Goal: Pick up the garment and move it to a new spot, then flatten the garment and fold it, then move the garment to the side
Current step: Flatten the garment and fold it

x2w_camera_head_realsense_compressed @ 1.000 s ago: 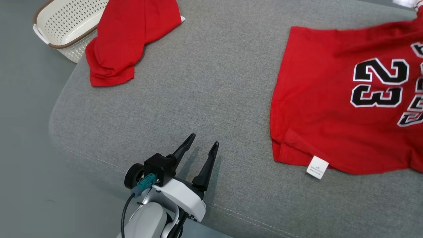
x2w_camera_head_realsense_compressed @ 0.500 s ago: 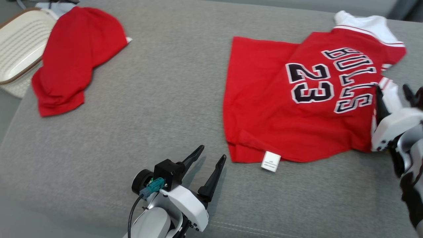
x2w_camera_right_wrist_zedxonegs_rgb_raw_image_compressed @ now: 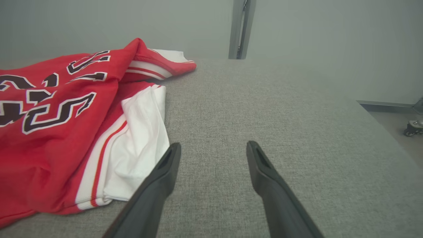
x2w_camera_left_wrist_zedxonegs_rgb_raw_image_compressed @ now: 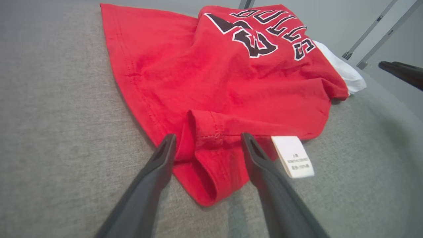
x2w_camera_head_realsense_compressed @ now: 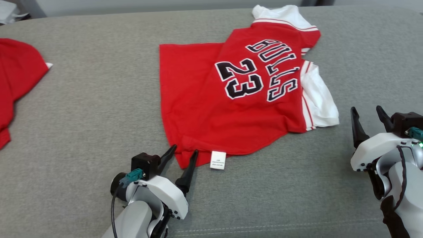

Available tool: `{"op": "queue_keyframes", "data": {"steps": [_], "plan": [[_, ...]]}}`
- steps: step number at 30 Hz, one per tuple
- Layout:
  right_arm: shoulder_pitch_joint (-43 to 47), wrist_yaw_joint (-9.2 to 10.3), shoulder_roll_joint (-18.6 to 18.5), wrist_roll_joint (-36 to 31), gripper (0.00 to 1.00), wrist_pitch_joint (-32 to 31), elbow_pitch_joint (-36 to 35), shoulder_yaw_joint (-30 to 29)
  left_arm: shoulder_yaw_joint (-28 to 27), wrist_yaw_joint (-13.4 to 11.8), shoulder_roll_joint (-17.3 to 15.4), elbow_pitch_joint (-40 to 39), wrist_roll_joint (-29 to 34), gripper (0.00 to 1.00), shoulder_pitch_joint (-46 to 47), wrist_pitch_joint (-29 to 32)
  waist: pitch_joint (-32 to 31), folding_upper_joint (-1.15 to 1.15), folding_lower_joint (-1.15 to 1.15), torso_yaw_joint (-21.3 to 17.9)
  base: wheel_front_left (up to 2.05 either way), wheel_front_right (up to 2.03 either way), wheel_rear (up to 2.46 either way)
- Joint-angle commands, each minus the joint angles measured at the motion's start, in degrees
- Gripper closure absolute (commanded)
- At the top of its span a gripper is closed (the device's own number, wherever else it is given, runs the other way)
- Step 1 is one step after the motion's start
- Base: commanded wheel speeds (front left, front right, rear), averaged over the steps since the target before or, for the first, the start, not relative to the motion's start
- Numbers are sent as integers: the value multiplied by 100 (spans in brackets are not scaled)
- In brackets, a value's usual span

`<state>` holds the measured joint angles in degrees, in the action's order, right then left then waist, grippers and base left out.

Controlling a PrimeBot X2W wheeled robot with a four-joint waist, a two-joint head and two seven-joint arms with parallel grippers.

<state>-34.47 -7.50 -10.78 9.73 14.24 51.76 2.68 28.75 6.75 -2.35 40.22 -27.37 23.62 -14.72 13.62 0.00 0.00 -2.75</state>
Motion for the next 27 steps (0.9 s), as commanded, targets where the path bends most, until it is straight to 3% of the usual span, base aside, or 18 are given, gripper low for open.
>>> {"op": "queue_keyframes", "data": {"steps": [1,6,7,9,21,27], "plan": [[69,1,48,42,0,75,-216,101,-248,18,-53,39,-18,0,260,-28,101,0,0,-211,0,0,0],[140,1,46,63,0,75,-293,13,-389,40,-53,181,-41,4,357,-28,166,0,0,-293,0,0,0],[150,1,45,66,0,75,-297,-12,-380,45,-53,191,-27,29,371,-28,180,0,0,-295,0,0,0],[153,1,44,56,0,75,-312,-52,-360,53,-53,179,-22,100,380,-28,206,0,0,-290,0,0,0],[171,1,66,27,0,75,-353,-318,-152,72,-53,-411,-81,100,151,-28,68,0,0,154,0,0,0],[251,1,115,74,0,75,-312,-300,-551,72,-185,-954,431,100,106,-28,-121,0,0,513,0,0,0]]}}
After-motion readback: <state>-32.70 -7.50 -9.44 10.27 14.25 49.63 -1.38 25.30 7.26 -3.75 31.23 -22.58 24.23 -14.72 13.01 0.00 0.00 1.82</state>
